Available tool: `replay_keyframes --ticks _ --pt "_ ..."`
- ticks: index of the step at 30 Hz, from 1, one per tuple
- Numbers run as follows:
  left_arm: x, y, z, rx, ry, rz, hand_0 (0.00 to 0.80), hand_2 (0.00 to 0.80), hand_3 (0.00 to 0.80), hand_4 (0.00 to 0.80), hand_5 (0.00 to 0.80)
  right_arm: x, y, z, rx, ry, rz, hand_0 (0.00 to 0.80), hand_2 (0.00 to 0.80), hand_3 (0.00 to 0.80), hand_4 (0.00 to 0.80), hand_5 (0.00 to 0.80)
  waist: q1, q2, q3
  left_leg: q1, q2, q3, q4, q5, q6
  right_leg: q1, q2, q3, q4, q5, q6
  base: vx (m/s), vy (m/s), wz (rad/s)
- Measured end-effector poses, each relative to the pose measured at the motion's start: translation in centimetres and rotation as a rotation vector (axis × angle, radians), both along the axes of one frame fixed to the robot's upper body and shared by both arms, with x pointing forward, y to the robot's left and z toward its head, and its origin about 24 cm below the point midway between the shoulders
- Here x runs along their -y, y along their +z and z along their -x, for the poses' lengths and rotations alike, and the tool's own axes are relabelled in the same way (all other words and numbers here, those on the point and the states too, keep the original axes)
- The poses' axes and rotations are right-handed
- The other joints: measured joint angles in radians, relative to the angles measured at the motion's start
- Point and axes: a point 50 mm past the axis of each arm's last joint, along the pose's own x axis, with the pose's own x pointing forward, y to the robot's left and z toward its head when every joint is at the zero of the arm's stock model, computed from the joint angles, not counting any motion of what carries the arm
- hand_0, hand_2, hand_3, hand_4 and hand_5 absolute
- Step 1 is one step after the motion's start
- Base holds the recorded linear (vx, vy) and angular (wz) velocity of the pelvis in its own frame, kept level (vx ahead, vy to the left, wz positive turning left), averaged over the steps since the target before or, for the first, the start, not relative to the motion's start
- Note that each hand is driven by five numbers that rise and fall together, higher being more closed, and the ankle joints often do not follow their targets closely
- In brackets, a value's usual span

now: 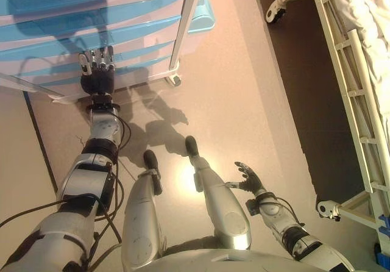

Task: Open the drawer and pick up the medicine

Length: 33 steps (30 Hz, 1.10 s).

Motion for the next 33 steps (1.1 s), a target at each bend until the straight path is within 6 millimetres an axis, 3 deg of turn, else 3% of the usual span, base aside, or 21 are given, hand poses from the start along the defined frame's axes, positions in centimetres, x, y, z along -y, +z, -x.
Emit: replay_keyframes --ticks 1,2,3,4,6,12,19,24,28,33 --pt "-0.1 -0.3 0.1 -0.009 0.004 0.004 0.0 0.0 0.0 0.0 0.0 0.0 -0.1 0.0 -0.004 0.002 0.002 0.0 0.0 0.0 0.0 0.0 -0.002 0.0 0.0 0.01 -0.001 -0.001 -0.003 0.0 -0.001 0.012 -0.001 -0.001 -0.004 0.0 0.0 0.044 -0.031 0.0" --pt "-0.3 -0.7 0.3 -0.018 0.008 0.02 0.138 0.138 0.138 0.138 0.138 0.0 -0.1 0.1 -0.007 0.005 0.003 0.0 0.0 0.0 0.0 0.0 -0.003 0.0 0.0 0.022 -0.002 -0.003 -0.009 -0.001 -0.001 0.025 -0.002 -0.002 -0.01 0.0 0.0 0.038 -0.024 0.01" --pt "-0.4 -0.8 0.3 -0.022 0.01 0.04 0.151 0.151 0.151 0.151 0.151 0.0 -0.2 0.2 -0.01 0.004 0.003 0.0 0.0 0.0 0.0 0.0 -0.002 0.0 0.0 0.032 -0.004 -0.003 -0.017 0.0 -0.001 0.034 -0.004 -0.002 -0.015 0.0 0.0 0.05 -0.026 0.02" --pt "-0.5 -1.1 0.4 -0.025 0.014 0.053 0.439 0.439 0.439 0.439 0.439 0.0 -0.2 0.3 -0.013 0.004 0.003 0.0 0.0 0.0 0.0 0.0 -0.001 0.0 0.0 0.039 -0.004 -0.003 -0.02 0.0 -0.001 0.041 -0.004 -0.003 -0.017 0.0 -0.001 0.053 -0.02 0.02" --pt "-0.7 -1.5 0.6 -0.031 0.02 0.088 0.8 0.8 0.8 0.8 0.8 0.0 -0.3 0.4 -0.017 0.003 0.004 0.0 0.0 0.0 0.0 0.0 -0.001 0.0 0.0 0.056 -0.006 -0.004 -0.03 0.001 -0.003 0.057 -0.005 -0.005 -0.027 0.0 -0.001 0.064 -0.014 0.02" --pt "-1.3 -3.6 1.5 -0.091 0.017 0.108 0.8 0.8 0.8 0.8 0.8 0.0 -0.6 1.0 -0.033 0.002 0.004 0.0 0.0 0.0 0.0 0.0 0.008 0.002 0.001 0.139 -0.011 -0.006 -0.092 0.009 -0.014 0.117 -0.014 -0.037 -0.054 -0.001 -0.008 0.05 0.008 -0.03" --pt "-1.3 -7.1 3.7 -0.208 -0.074 0.04 0.8 0.8 0.8 0.8 0.8 -0.5 -0.6 1.1 -0.042 0.043 0.034 0.0 0.0 0.0 0.0 0.0 0.048 0.004 0.002 0.284 -0.023 -0.032 -0.234 0.048 -0.038 0.223 -0.018 -0.089 -0.093 -0.023 -0.042 0.057 0.023 0.08" --pt "1.0 -11.7 7.0 -0.313 -0.16 0.011 0.8 0.8 0.8 0.8 0.8 -0.5 -0.4 0.9 -0.04 0.037 0.041 0.0 0.0 0.0 0.0 0.0 0.099 0.004 0.003 0.398 -0.024 -0.084 -0.324 0.074 -0.061 0.343 -0.014 -0.139 -0.158 -0.038 -0.063 0.057 -0.03 0.26" --pt "2.9 -15.9 10.9 -0.412 -0.246 -0.078 0.8 0.8 0.8 0.8 0.8 -0.2 -0.5 1.0 -0.052 0.003 0.045 0.0 0.0 0.0 0.0 0.0 0.151 0.015 0.0 0.462 -0.023 -0.155 -0.357 0.088 -0.082 0.431 -0.008 -0.193 -0.191 -0.056 -0.078 0.042 -0.031 0.45" --pt "3.6 -20.9 15.9 -0.65 -0.393 -0.129 0.8 0.8 0.8 0.8 0.8 1.9 -1.2 2.4 -0.108 -0.046 0.071 0.0 0.0 0.0 0.0 0.0 0.198 0.099 -0.065 0.481 -0.02 -0.219 -0.366 0.096 -0.09 0.478 -0.002 -0.234 -0.188 -0.081 -0.083 0.034 -0.034 0.45"
